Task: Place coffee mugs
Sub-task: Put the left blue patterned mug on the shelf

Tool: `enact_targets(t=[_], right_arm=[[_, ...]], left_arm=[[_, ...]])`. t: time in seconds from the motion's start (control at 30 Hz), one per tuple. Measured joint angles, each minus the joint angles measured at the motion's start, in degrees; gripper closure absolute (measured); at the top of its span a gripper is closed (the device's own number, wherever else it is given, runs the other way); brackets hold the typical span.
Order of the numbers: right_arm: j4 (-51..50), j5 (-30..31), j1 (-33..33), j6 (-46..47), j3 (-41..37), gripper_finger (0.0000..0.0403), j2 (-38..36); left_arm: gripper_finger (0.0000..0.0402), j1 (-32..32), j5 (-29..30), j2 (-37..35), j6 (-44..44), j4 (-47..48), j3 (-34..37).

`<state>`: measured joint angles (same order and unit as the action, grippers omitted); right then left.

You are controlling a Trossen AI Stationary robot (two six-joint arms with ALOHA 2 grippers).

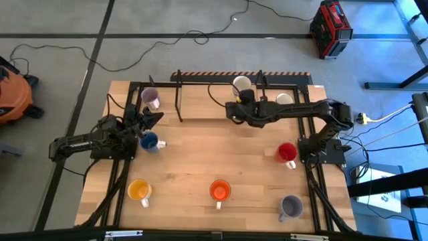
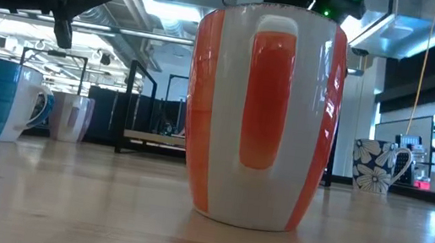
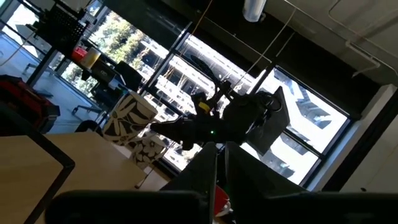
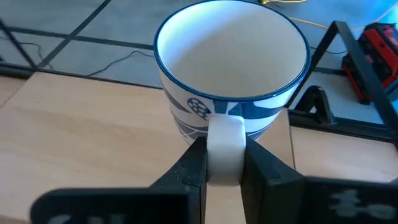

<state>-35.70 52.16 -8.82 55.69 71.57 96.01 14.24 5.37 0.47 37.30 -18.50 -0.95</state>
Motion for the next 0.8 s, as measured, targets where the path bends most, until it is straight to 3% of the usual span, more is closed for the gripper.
enact_targets(t=[0.13,0.43,0.8], right_arm=[[0.26,3.32,-0.11,0.17,0.0,0.0361,0.81],[10.87,-0.77,-1.4,-3.87,0.11,0.0361,4.63],[10.37,-1.4,-6.43,-2.02,-0.02,0.0361,6.27]], left_arm=[[0.0373,0.0,-0.01,0.0,-0.34,0.0,0.0],[0.0373,-0.02,-0.09,0.0,-0.38,0.07,0.0],[0.0373,-0.02,-0.09,0.04,-0.1,0.5,0.0]])
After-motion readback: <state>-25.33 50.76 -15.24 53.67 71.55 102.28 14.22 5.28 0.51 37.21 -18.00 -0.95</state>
